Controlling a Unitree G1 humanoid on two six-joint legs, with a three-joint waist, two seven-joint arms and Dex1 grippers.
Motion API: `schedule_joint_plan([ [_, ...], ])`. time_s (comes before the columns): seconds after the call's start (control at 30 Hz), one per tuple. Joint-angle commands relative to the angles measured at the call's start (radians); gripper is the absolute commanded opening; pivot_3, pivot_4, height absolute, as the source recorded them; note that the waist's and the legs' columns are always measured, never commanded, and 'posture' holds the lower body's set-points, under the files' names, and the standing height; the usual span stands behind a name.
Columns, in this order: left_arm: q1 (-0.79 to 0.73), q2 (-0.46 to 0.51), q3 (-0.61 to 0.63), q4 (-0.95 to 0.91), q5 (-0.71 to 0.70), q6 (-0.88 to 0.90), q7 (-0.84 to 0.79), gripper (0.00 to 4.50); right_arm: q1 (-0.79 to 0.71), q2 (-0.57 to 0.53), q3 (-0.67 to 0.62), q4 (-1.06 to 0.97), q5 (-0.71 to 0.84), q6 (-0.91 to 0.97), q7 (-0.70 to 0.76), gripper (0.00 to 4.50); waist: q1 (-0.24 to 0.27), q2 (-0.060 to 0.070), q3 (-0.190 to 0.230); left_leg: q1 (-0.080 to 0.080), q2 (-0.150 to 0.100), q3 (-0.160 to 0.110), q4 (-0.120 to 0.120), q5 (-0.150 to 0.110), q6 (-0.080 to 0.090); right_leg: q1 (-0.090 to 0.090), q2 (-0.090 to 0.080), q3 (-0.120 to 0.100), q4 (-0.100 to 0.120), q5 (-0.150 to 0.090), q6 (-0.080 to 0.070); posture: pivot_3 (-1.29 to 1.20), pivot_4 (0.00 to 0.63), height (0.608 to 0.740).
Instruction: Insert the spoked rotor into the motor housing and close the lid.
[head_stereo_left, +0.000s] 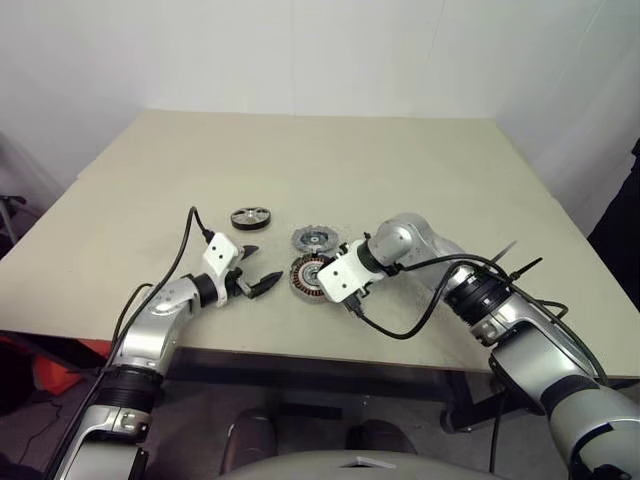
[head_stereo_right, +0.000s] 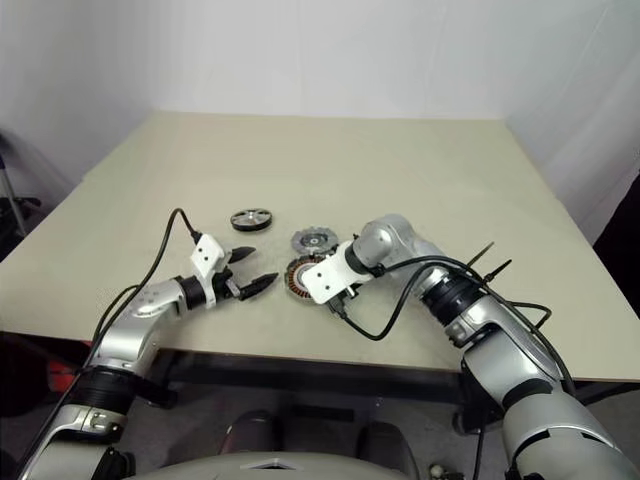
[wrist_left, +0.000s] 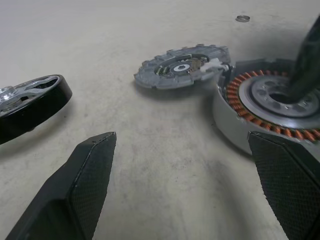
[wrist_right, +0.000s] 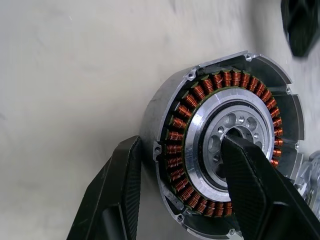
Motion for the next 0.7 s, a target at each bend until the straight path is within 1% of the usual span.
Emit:
schedule_joint_plan([
  [0.03,-0.030,0.011,0.012,-0.061,-0.009,0.018,0.005,4.42,-0.054,-0.071,-0.053,0.094,-0.037,-0.003,-0.037,1.97,0.001,0.000,0.000,0.000,0.000,0.000,0.000,0.000,0.000,0.000,0.000,0.000,0.000,0.000,0.000,0.00,0.000,0.740],
  [0.13,-0.037,0.013,0.011,-0.077,-0.009,0.036,0.003,4.42,-0.084,-0.111,-0.054,0.161,-0.051,-0.031,-0.066,1.97,0.002,0.000,0.000,0.000,-0.001,0.000,0.001,0.001,-0.001,0.001,-0.001,0.000,0.000,0.000,0.000,0.00,0.000,0.740],
  [0.23,-0.040,0.014,0.011,-0.089,-0.009,0.048,0.003,4.42,-0.092,-0.137,-0.064,0.177,-0.037,-0.041,-0.059,1.97,0.000,0.000,0.000,0.000,-0.001,0.000,0.001,0.001,-0.001,0.001,-0.001,0.000,0.000,0.000,0.000,0.00,0.000,0.740],
  [0.37,-0.041,0.010,0.008,-0.092,-0.005,0.054,0.007,4.42,-0.059,-0.164,-0.074,0.126,-0.019,-0.040,-0.031,1.97,-0.002,0.000,0.000,-0.004,0.000,0.000,0.000,0.000,0.000,-0.003,0.000,0.000,0.000,0.000,0.000,0.00,0.000,0.740],
  [0.57,-0.051,0.012,0.012,-0.043,0.003,0.026,0.001,4.42,0.001,-0.141,-0.081,0.011,0.005,0.026,0.008,1.97,-0.002,-0.001,0.000,-0.005,0.001,0.000,0.000,-0.001,0.002,-0.004,0.001,0.000,0.000,-0.001,-0.001,0.00,0.000,0.740],
  [0.63,-0.052,0.015,0.015,-0.014,0.008,0.005,-0.003,4.42,0.019,-0.131,-0.089,-0.025,0.014,0.048,0.016,2.69,-0.004,0.000,0.000,-0.005,0.001,0.001,0.000,-0.001,0.002,-0.004,0.001,0.000,0.000,-0.001,-0.001,0.00,0.000,0.740],
  [0.67,-0.051,0.016,0.017,-0.001,0.009,-0.005,-0.006,4.42,0.026,-0.128,-0.092,-0.039,0.017,0.055,0.018,2.87,-0.006,0.000,0.000,-0.004,0.001,0.001,0.000,-0.001,0.002,-0.004,0.001,0.000,0.000,-0.001,-0.001,0.00,0.000,0.740],
  [0.7,-0.049,0.016,0.019,0.009,0.009,-0.015,-0.008,4.42,0.031,-0.127,-0.094,-0.047,0.016,0.060,0.019,3.26,-0.006,0.000,0.000,-0.004,0.002,0.001,0.000,-0.001,0.002,-0.004,0.002,0.000,0.000,-0.001,-0.001,0.00,0.000,0.740],
])
